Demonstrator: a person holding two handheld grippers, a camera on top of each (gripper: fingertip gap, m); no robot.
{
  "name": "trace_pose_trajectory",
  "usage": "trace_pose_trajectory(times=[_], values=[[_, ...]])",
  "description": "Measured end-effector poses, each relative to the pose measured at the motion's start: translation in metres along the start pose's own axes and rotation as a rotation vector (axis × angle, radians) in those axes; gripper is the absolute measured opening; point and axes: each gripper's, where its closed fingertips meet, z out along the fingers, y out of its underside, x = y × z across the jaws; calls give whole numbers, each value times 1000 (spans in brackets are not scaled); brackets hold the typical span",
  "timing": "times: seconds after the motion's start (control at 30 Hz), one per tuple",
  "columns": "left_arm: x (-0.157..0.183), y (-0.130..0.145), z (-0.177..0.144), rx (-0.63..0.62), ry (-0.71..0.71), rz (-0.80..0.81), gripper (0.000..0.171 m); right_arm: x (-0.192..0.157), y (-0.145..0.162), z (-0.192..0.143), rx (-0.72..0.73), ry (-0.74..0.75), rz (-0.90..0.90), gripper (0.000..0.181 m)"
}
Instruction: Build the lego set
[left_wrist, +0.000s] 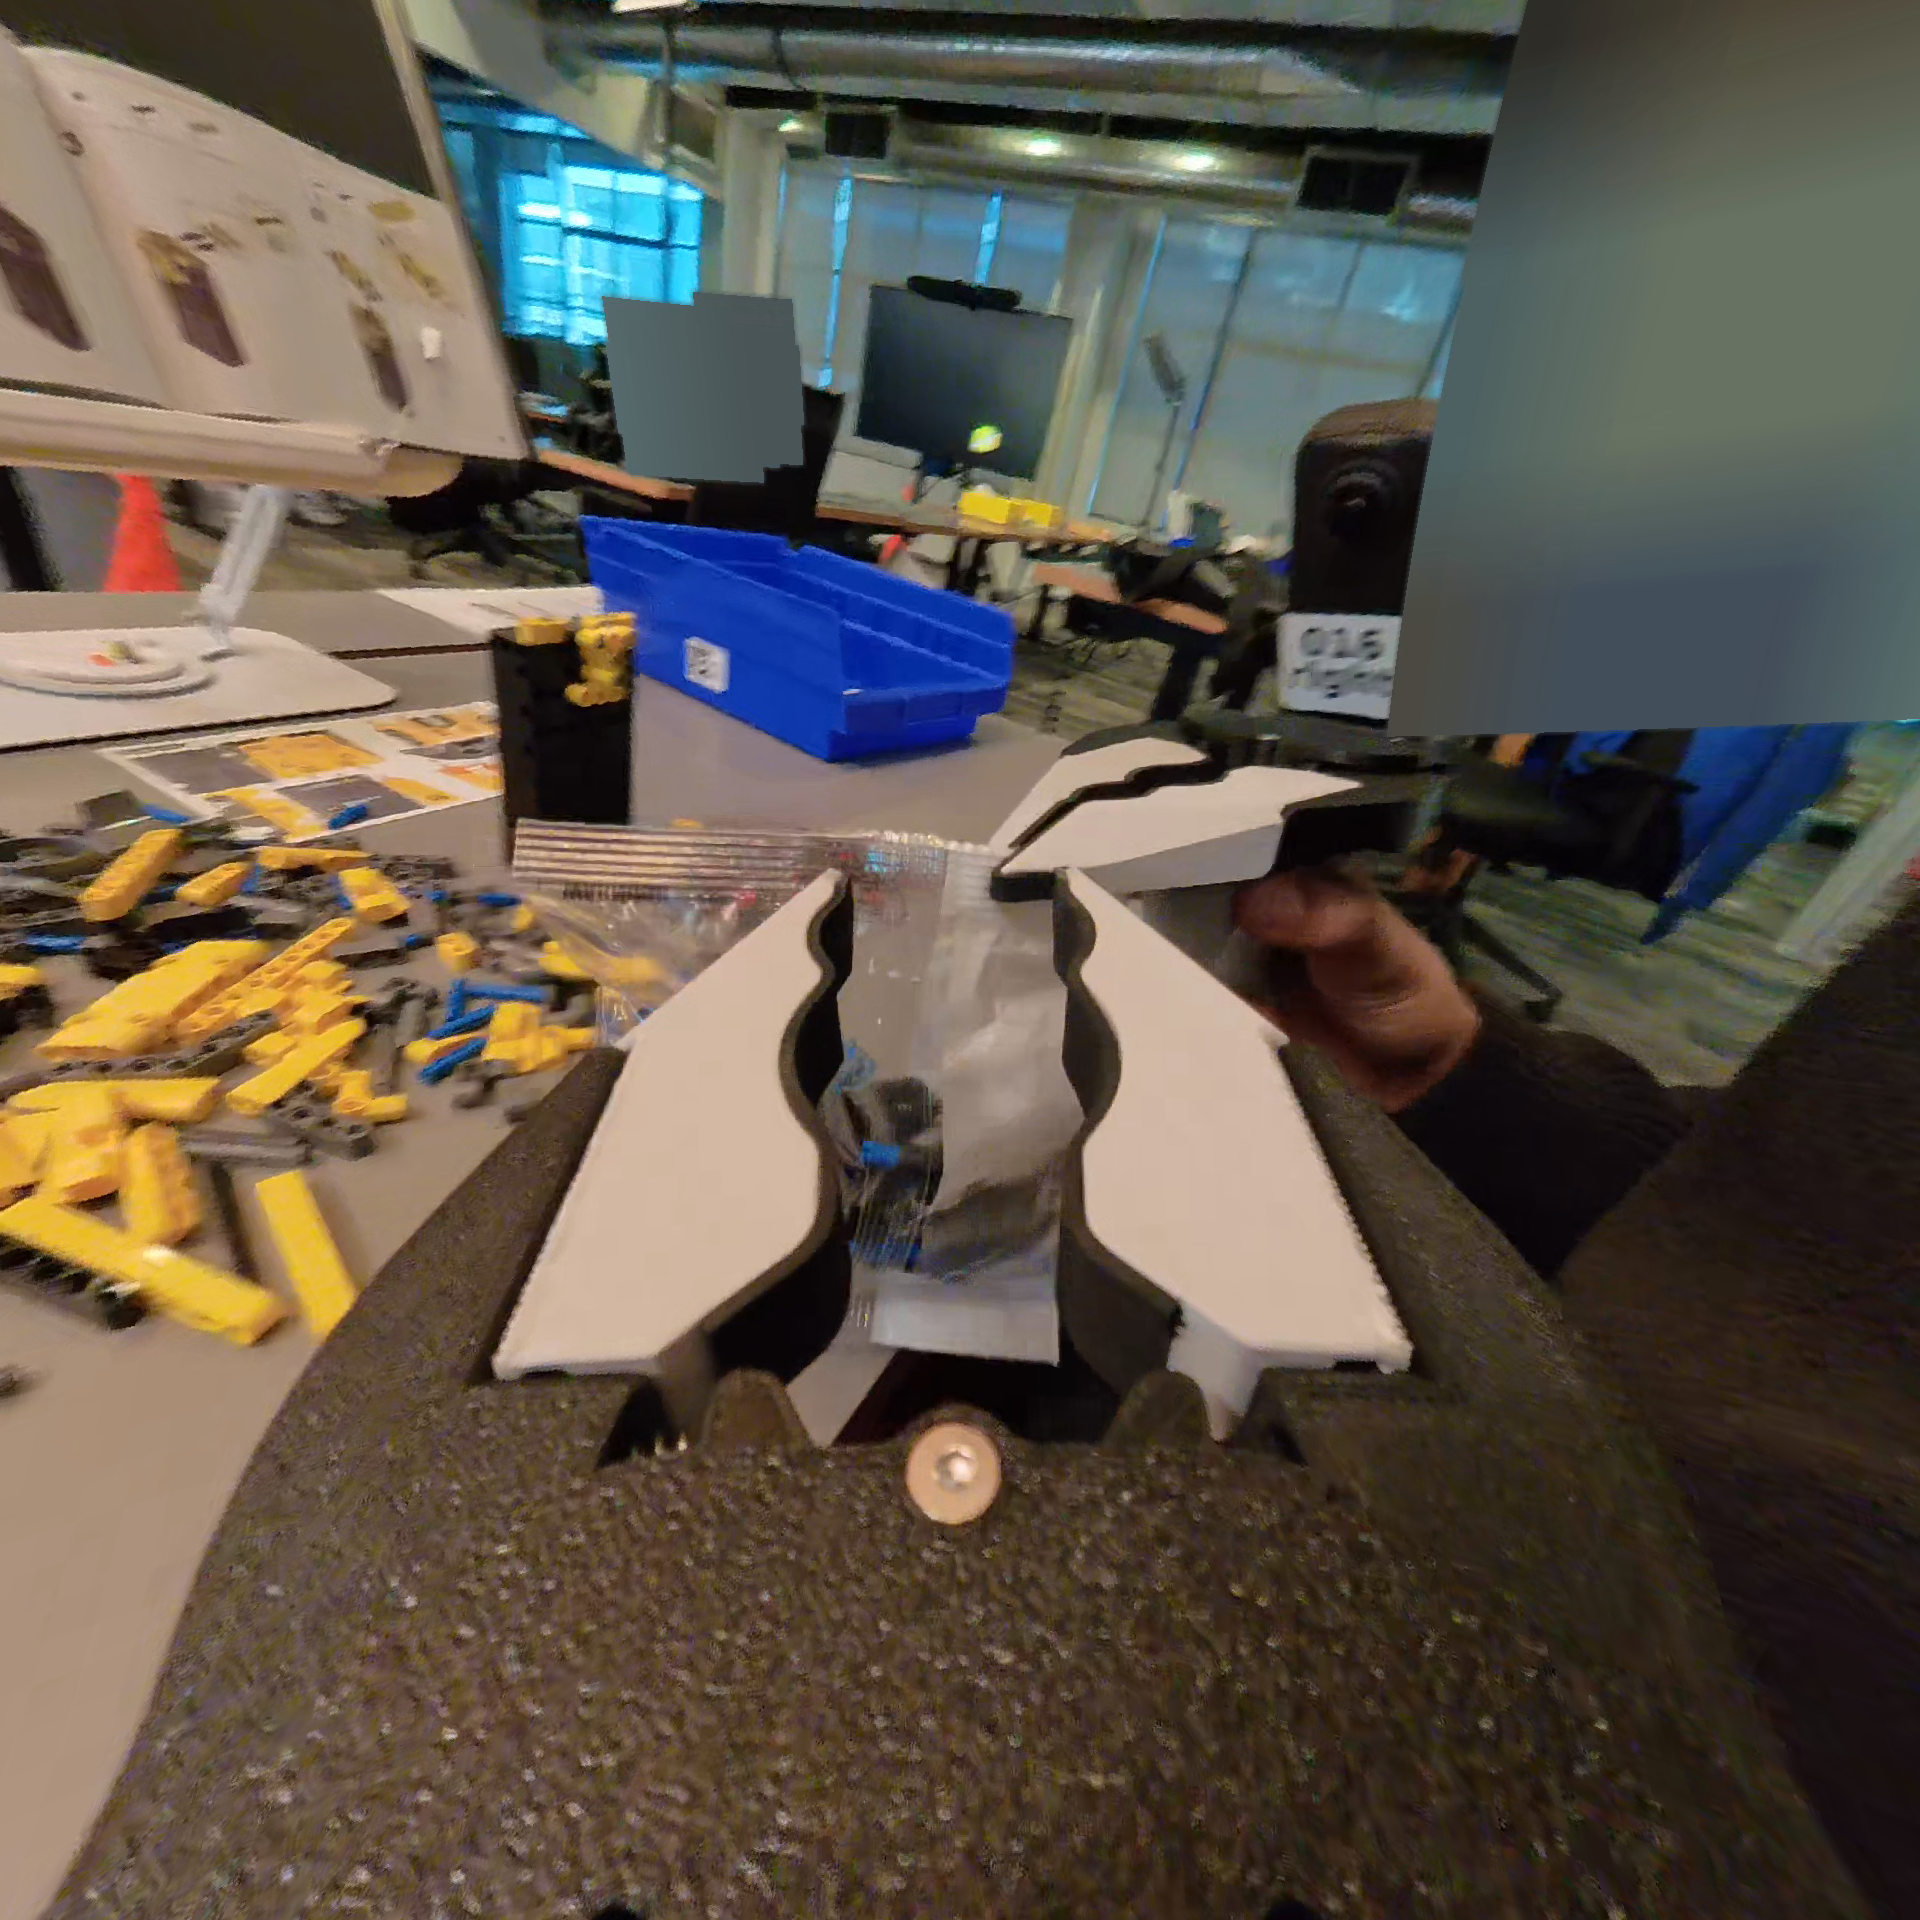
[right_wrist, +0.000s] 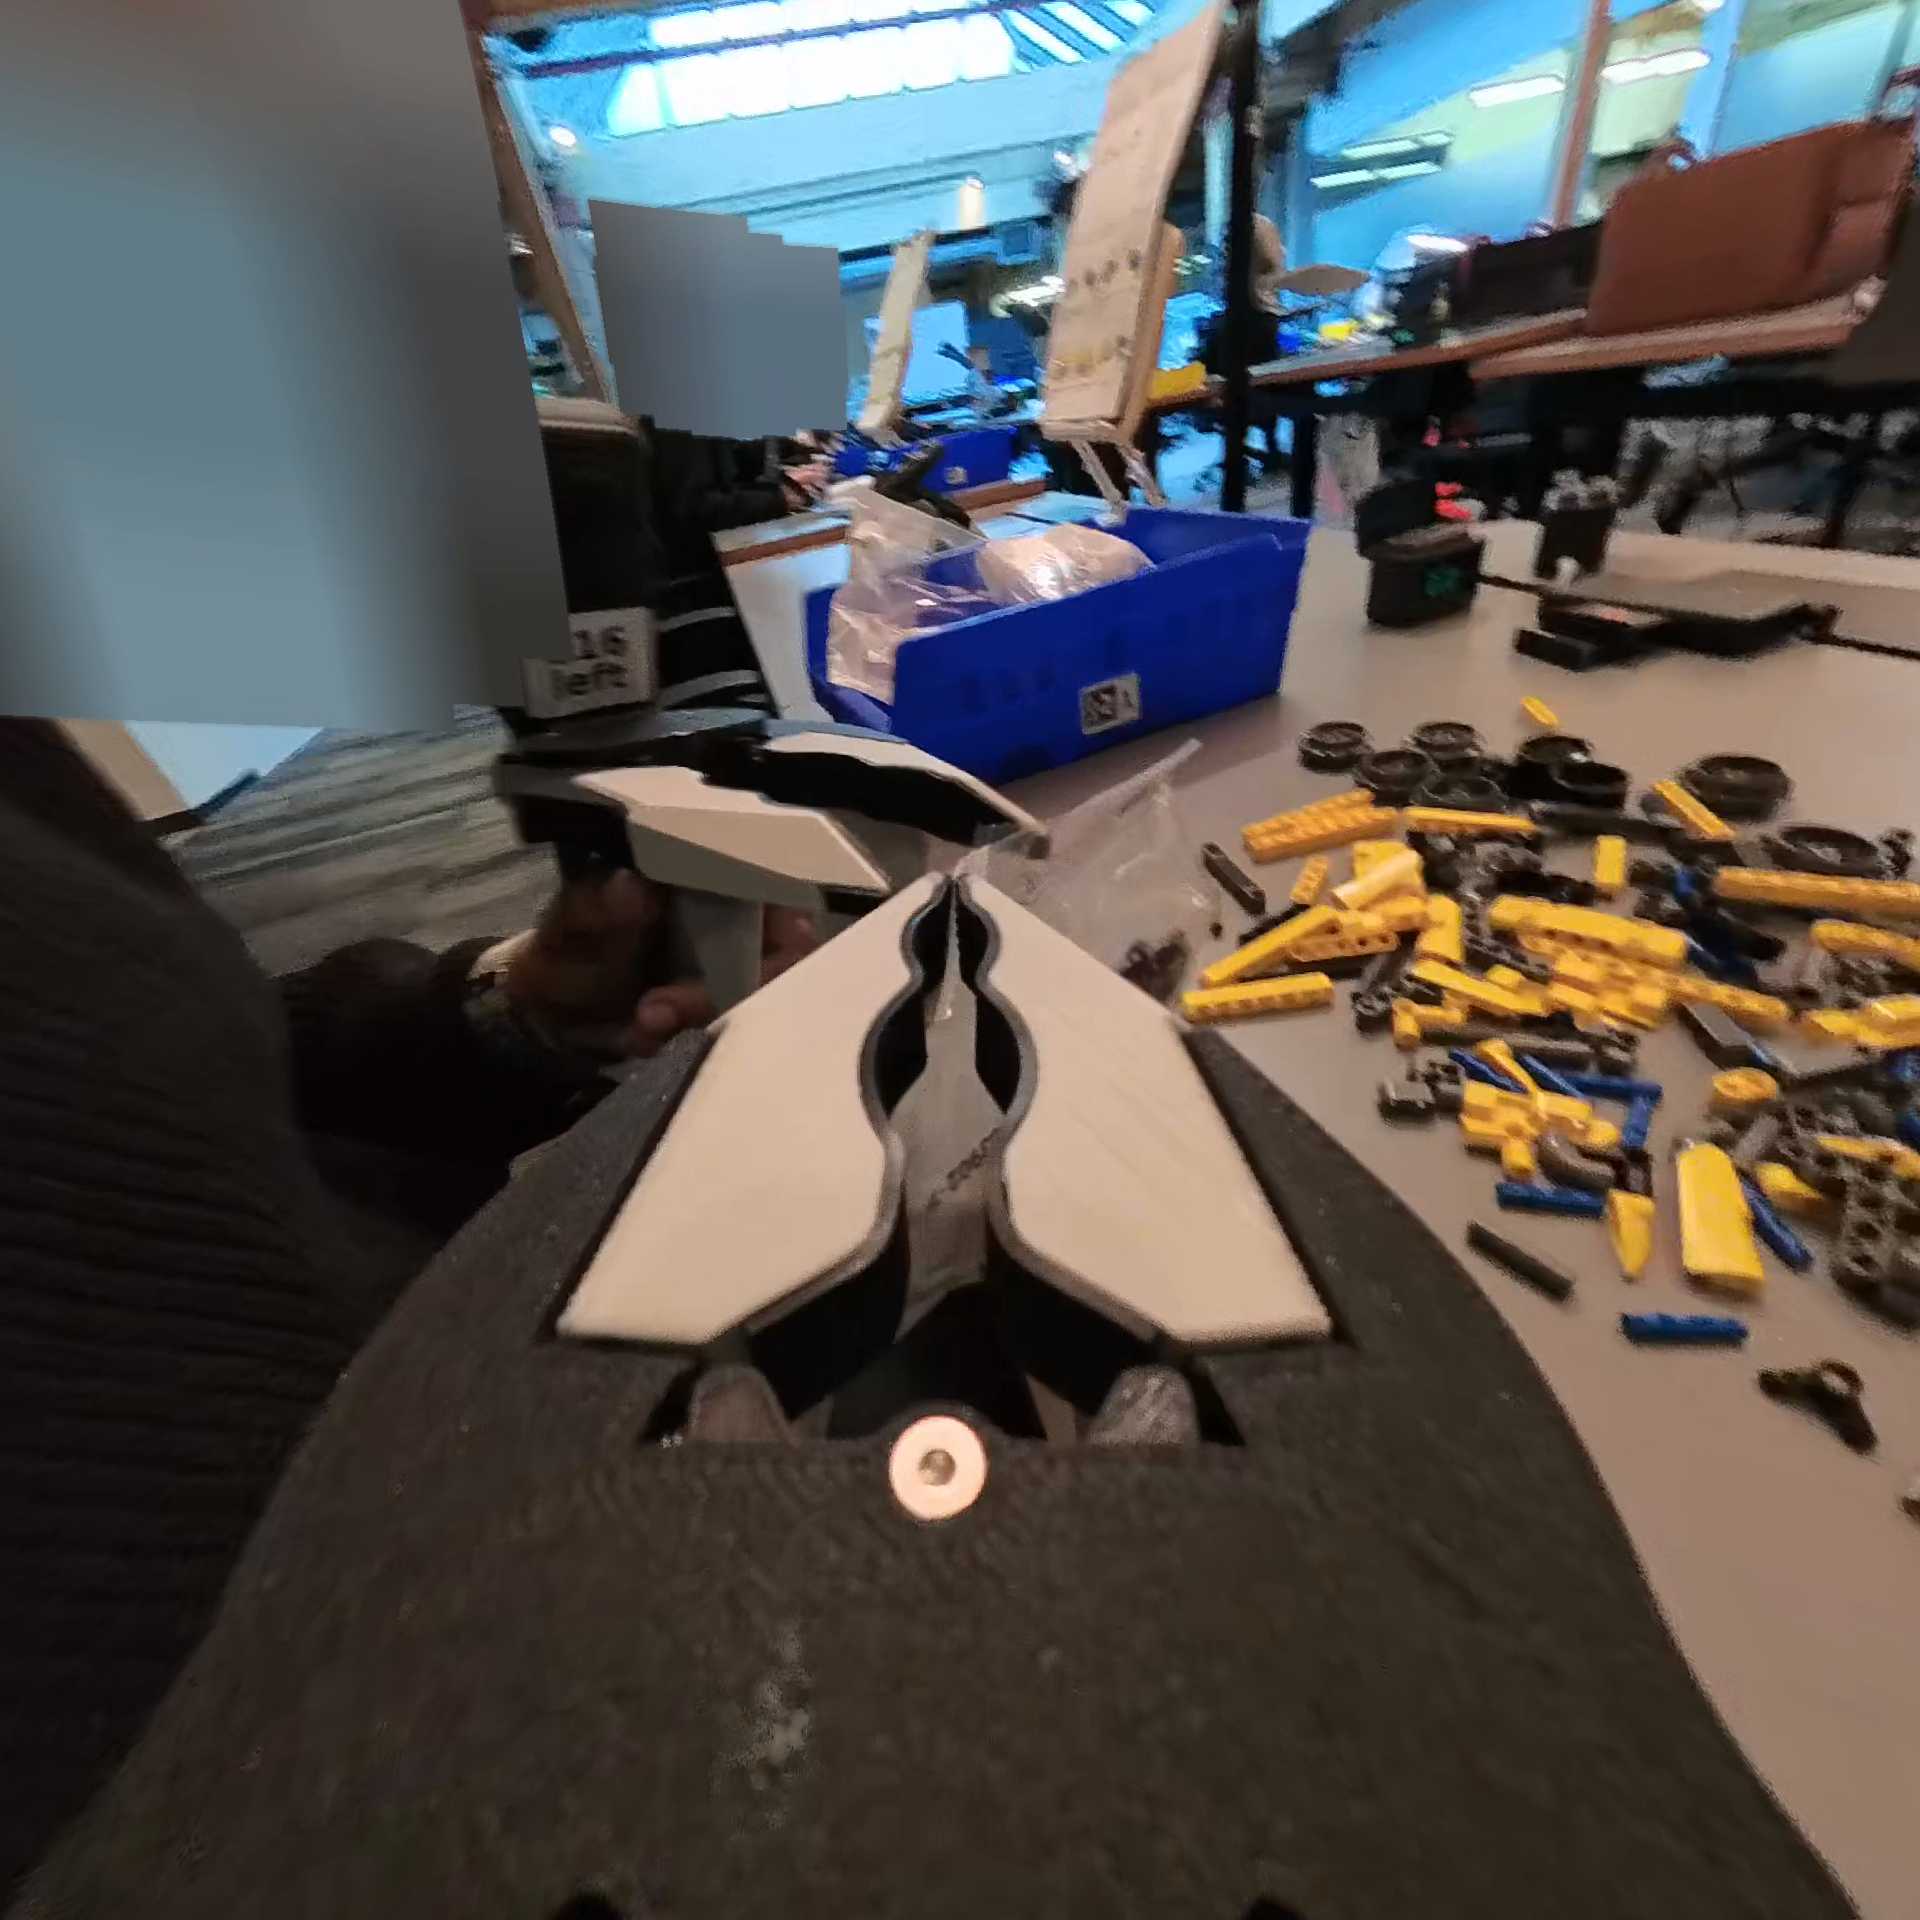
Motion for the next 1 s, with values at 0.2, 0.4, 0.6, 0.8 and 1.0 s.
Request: trace_pose_trajectory(times=[0.2,0.4,0.6,0.8,1.0], values=[[38,-10,-10,44,316,-173,29,-37,-12,-12,46,-277,38,0],[71,-14,-23,65,560,-239,22,-69,-17,-22,83,-520,103,0],[72,-23,-34,136,650,-312,0,-85,-28,-36,196,-780,286,0],[70,-19,-33,111,557,-213,6,-78,-25,-33,243,-820,378,0],[73,-18,-33,77,526,-124,23,-72,-25,-31,233,-774,363,0]])
